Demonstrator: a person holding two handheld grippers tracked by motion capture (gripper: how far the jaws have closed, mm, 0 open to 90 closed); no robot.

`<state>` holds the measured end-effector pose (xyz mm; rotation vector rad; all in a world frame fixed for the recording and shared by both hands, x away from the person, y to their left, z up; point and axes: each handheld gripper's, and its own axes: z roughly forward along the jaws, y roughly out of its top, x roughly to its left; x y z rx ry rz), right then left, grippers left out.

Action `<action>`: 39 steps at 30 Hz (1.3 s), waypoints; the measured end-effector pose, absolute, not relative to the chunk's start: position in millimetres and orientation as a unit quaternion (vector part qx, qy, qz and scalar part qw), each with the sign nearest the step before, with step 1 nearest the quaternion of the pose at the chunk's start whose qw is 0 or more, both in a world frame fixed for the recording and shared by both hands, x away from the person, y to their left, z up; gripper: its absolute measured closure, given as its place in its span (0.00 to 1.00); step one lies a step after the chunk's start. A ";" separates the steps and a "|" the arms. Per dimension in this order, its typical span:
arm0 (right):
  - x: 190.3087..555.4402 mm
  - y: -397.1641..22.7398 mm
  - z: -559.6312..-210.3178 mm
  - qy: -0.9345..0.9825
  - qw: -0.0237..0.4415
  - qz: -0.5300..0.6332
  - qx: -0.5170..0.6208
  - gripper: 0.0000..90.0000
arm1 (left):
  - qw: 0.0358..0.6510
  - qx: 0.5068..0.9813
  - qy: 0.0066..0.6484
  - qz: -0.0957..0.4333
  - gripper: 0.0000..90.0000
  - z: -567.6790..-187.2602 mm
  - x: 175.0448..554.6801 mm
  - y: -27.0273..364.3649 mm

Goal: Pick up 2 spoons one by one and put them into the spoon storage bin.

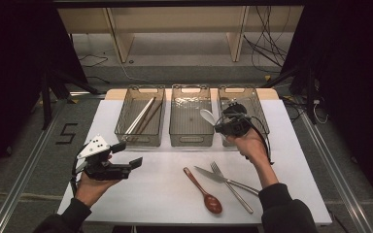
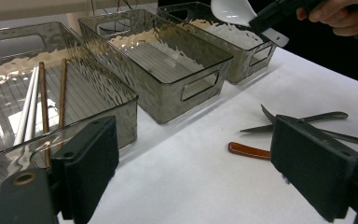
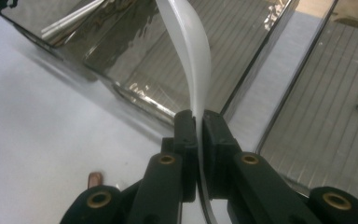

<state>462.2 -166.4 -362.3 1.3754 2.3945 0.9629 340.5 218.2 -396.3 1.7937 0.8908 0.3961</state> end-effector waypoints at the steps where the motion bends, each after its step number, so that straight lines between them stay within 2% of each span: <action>1: 465.2 -165.0 -362.0 0.814 0.110 0.326 0.469 0.96 | 0.523 0.749 0.372 0.166 0.17 -396.4 340.4 218.2; 19: 511.6 -132.3 -364.8 0.805 0.101 0.314 0.494 0.96 | 0.526 0.748 0.368 0.166 0.17 -395.8 340.7 220.1; 39: 531.4 -114.5 -383.6 0.803 0.091 0.291 0.512 0.95 | 0.525 0.750 0.364 0.169 0.17 -396.4 340.6 218.7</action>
